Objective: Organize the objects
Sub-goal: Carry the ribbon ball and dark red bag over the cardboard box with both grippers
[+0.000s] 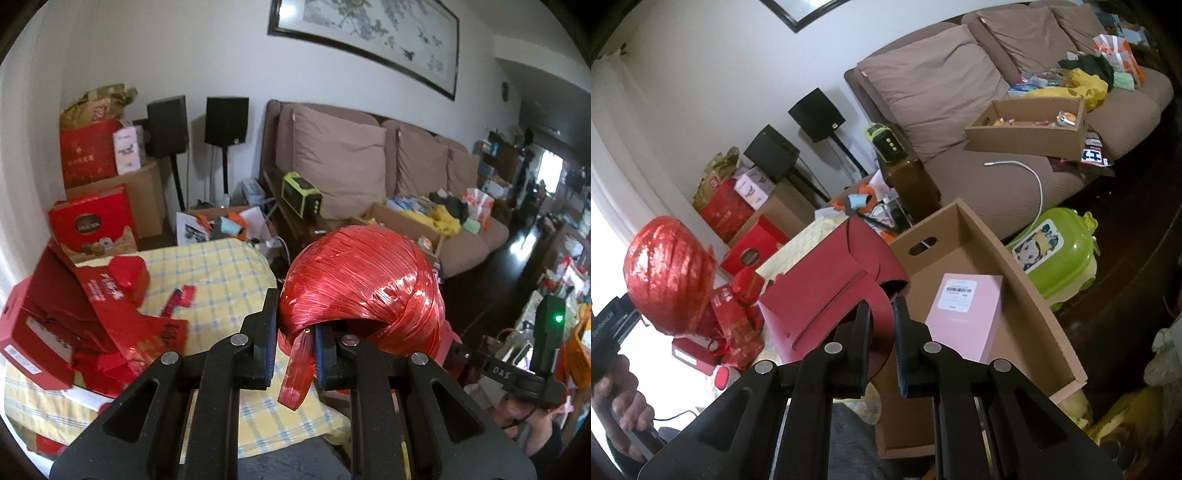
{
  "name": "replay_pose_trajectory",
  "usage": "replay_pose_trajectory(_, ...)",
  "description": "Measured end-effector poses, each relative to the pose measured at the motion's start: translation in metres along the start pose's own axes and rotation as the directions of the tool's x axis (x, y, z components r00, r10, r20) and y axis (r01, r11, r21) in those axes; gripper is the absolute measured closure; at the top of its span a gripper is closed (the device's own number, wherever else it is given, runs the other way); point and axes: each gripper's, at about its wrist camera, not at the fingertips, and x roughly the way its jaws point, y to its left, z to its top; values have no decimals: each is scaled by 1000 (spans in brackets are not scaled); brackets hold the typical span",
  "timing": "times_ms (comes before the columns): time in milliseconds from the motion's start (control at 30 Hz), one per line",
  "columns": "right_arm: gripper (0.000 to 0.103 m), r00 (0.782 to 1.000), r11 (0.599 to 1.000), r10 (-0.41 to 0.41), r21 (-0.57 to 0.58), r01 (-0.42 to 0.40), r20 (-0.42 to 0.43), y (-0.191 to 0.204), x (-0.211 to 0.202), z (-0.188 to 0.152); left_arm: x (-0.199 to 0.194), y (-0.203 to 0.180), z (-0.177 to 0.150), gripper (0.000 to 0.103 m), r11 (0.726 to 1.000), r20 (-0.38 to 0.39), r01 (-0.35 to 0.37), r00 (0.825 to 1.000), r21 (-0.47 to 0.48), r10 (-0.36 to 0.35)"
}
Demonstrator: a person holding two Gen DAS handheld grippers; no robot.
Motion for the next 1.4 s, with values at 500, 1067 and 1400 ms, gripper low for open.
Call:
replay_pose_trajectory(500,93,996,994,-79,77,82,-35,-39,17,-8,70,-25,-25,88,1000,-148,26,989,9,-24)
replay_pose_trajectory(1067,93,975,966,-192,153,208,-113,-84,41,-28,106,-81,-77,88,992,-278,90,959,92,-61)
replay_pose_trajectory(1400,93,969,957,-219,170,237,-118,-90,41,-29,114,-103,-106,88,988,-332,110,941,110,-68)
